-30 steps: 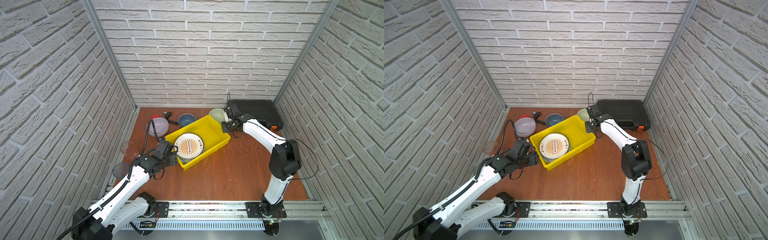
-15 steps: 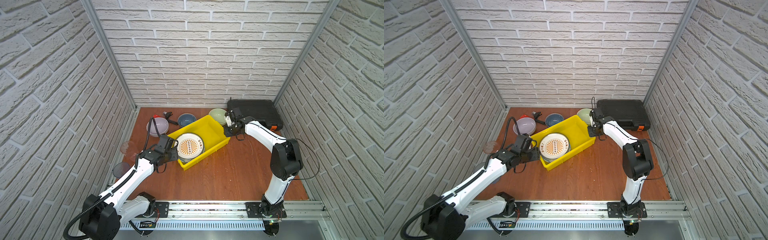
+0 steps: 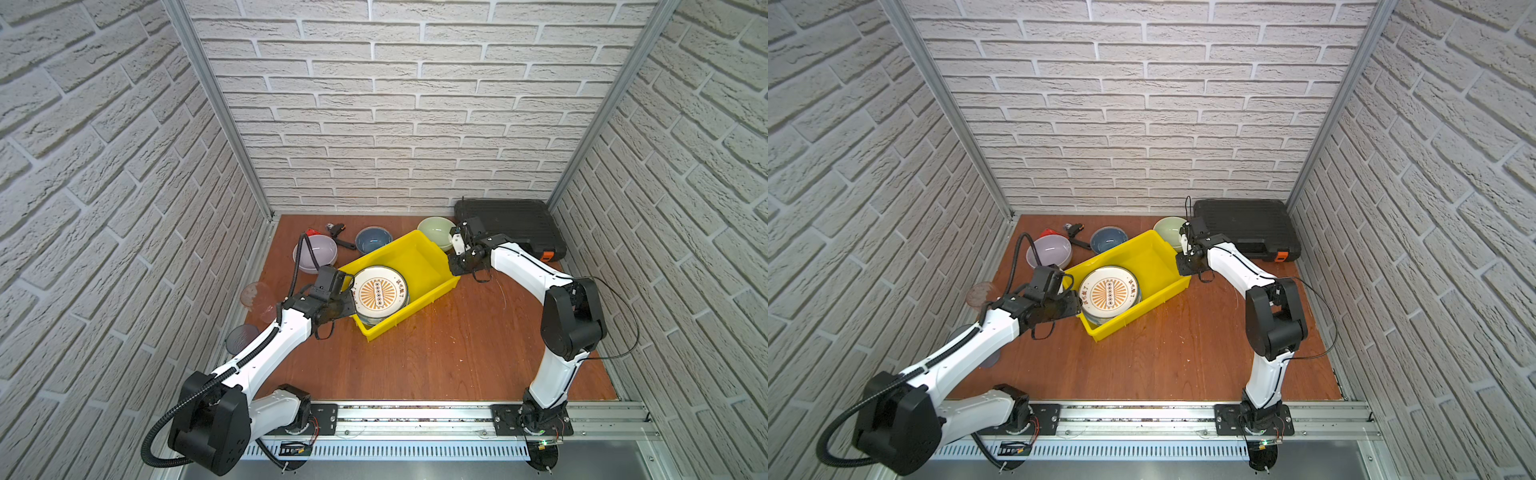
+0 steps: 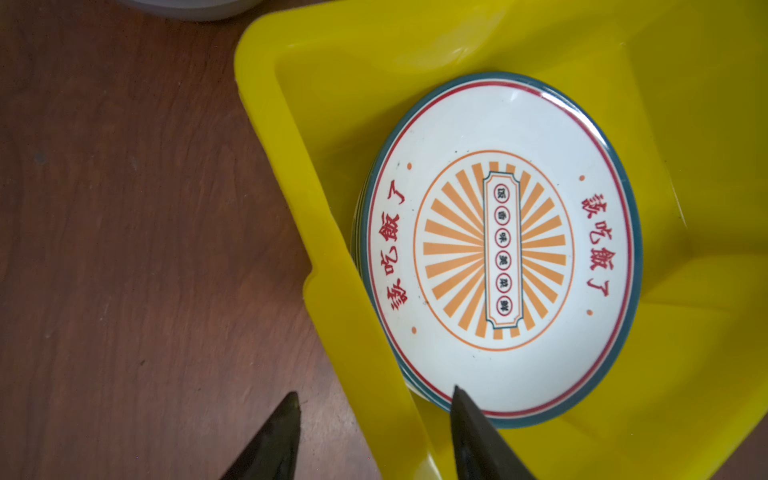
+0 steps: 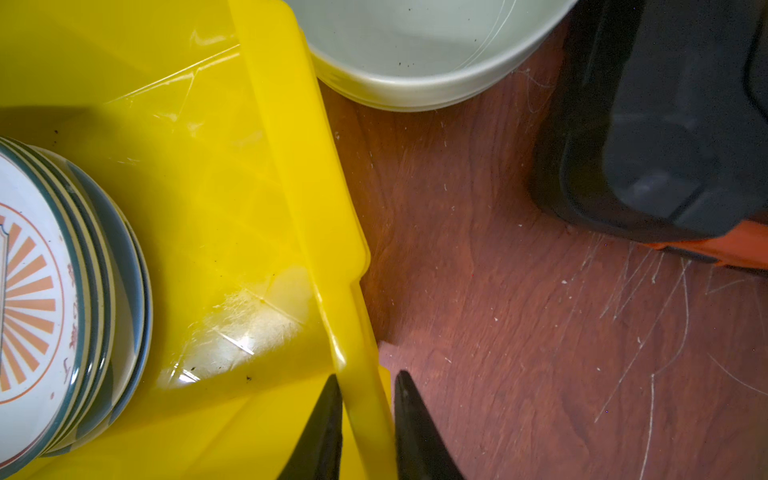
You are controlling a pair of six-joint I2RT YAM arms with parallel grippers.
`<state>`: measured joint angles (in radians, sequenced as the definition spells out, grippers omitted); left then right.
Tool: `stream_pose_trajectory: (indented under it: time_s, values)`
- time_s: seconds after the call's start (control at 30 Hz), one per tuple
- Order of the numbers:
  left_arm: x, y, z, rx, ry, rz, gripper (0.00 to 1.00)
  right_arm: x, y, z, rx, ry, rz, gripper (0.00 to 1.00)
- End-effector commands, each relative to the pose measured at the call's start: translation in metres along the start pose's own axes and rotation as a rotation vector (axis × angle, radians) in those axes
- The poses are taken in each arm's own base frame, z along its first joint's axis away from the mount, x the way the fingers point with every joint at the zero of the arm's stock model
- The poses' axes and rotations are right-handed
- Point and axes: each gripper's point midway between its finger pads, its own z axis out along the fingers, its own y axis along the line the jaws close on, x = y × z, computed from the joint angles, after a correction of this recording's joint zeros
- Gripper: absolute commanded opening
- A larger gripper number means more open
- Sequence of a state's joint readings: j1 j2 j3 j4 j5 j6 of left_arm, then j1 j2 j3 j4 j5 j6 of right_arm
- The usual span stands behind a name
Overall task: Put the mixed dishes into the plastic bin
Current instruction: 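Grip opposite bin walls with both grippers and slide the yellow bin nearer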
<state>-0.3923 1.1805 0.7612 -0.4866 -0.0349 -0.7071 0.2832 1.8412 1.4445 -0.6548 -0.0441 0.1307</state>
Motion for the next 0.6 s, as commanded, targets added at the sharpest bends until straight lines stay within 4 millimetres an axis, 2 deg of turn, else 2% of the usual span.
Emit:
stream_pose_trajectory:
  time_s: [0.0,0.2,0.4,0.57]
  values:
    - [-0.005,-0.004,0.009,0.025,-0.009,0.008,0.56,0.014,0.008,0.003,-0.042,0.041,-0.007,0.21]
    - [0.0,-0.003,0.017,0.02,0.019,0.013,0.47,0.027,0.013,-0.003,-0.075,0.066,0.001,0.13]
    - [0.002,-0.001,0.014,0.018,0.028,0.018,0.36,0.044,0.018,-0.01,-0.109,0.094,0.021,0.08]
    - [0.01,-0.002,0.014,0.031,0.055,0.031,0.3,0.063,0.019,-0.024,-0.121,0.1,0.052,0.07]
